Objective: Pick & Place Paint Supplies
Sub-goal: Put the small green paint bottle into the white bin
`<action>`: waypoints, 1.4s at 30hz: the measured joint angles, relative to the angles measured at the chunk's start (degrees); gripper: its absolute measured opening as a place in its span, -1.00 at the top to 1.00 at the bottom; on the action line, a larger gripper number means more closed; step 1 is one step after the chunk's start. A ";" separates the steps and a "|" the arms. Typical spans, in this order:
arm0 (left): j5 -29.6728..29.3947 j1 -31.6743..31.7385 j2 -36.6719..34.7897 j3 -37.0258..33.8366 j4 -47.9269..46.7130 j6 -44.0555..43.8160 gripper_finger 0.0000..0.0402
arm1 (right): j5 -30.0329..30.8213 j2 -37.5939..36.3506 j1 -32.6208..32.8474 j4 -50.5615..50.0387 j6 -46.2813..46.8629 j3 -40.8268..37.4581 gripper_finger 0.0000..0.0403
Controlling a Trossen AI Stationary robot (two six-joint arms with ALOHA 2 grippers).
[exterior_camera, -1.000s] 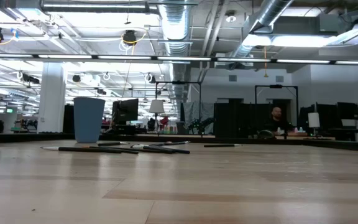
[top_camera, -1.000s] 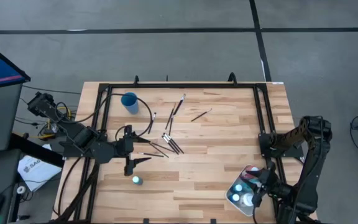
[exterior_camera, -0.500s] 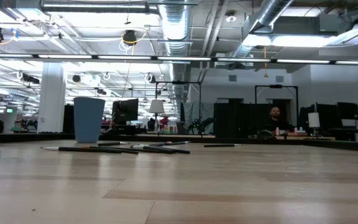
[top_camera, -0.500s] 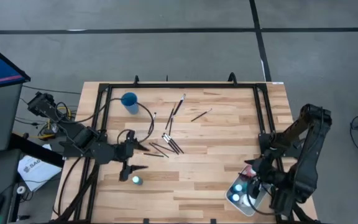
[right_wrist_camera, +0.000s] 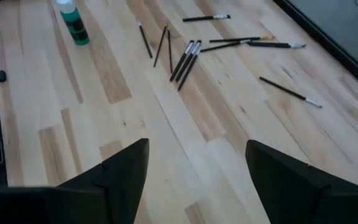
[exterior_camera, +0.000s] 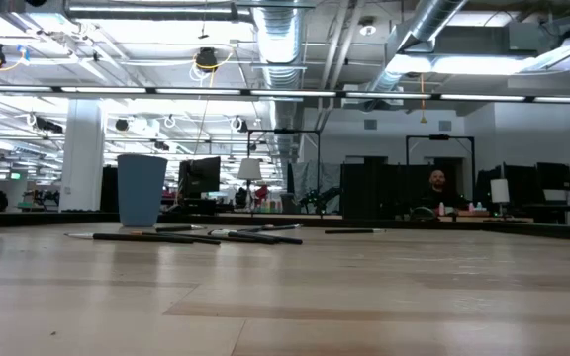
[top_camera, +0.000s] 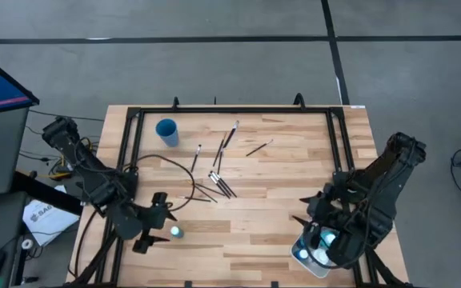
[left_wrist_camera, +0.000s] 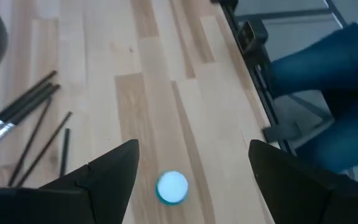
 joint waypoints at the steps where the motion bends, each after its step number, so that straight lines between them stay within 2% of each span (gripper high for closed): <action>1: -0.45 -0.43 0.39 0.00 -0.12 -0.03 -0.49 | 0.00 0.00 -0.47 0.50 -0.76 0.00 -0.29; 14: -1.47 -1.65 1.53 -10.42 0.28 -7.69 -0.49 | -0.63 0.00 -4.24 7.97 -9.58 0.00 -0.29; 18: -1.14 -1.65 1.53 -13.33 4.50 -8.35 -0.49 | -0.63 0.00 -4.71 8.45 -9.88 0.00 -0.29; 27: -2.48 -1.63 1.55 -14.30 7.17 -8.14 -0.49 | -0.63 0.00 -4.71 8.45 -9.88 -0.02 -0.29; 33: -2.49 -1.63 1.69 -18.04 15.87 -6.64 -0.49 | -0.63 0.00 -4.62 8.58 -9.88 -0.04 -0.29; 36: -3.51 -1.63 1.69 -18.48 16.34 -6.66 -0.47 | -0.63 0.00 -4.58 8.58 -9.88 -0.04 -0.29; 42: -3.95 -1.62 1.69 -18.49 16.56 -6.69 -0.29 | -0.63 0.00 -4.58 8.58 -9.85 -0.04 -0.29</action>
